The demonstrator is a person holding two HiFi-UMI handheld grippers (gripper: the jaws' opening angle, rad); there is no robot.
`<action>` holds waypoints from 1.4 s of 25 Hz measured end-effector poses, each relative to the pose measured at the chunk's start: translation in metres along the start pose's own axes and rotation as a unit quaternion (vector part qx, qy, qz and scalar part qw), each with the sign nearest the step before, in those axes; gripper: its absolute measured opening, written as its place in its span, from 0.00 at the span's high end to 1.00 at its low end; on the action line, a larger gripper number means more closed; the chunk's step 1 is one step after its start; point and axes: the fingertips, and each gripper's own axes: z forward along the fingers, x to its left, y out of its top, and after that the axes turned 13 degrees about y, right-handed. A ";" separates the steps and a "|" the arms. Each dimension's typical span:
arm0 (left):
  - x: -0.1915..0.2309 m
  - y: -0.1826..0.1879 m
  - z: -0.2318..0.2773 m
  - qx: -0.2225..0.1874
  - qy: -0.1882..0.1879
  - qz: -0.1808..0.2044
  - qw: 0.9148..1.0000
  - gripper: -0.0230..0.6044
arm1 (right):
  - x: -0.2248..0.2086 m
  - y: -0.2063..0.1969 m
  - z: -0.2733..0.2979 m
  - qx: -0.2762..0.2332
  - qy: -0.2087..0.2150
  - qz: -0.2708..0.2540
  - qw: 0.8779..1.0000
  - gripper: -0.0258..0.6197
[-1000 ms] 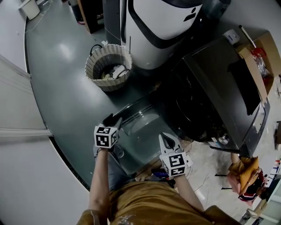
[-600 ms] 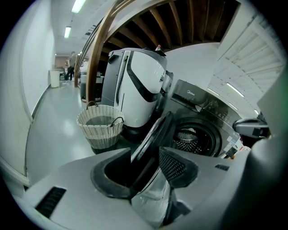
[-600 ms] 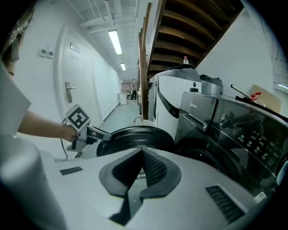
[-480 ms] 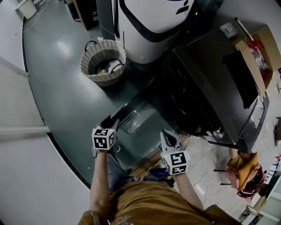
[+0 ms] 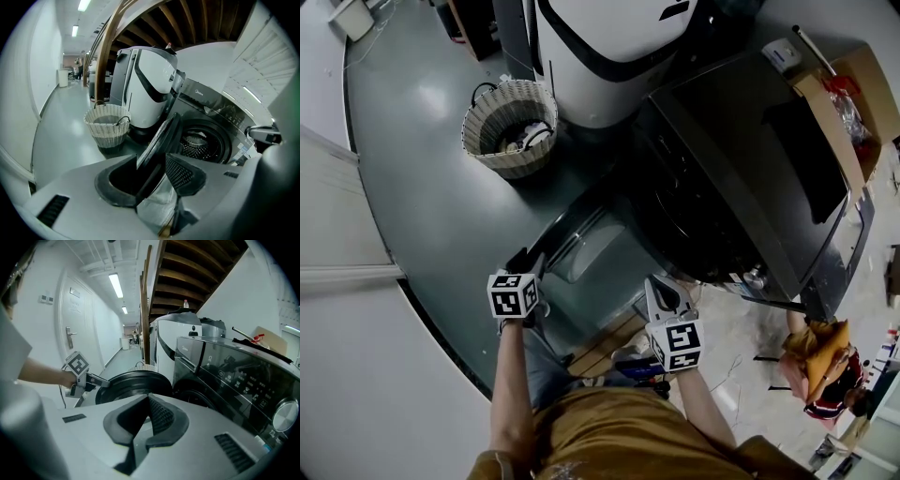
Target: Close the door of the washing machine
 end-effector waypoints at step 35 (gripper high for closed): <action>-0.073 -0.045 -0.025 0.020 0.027 -0.021 0.999 0.67 | -0.023 -0.018 -0.102 -0.020 0.004 -0.007 1.000 0.94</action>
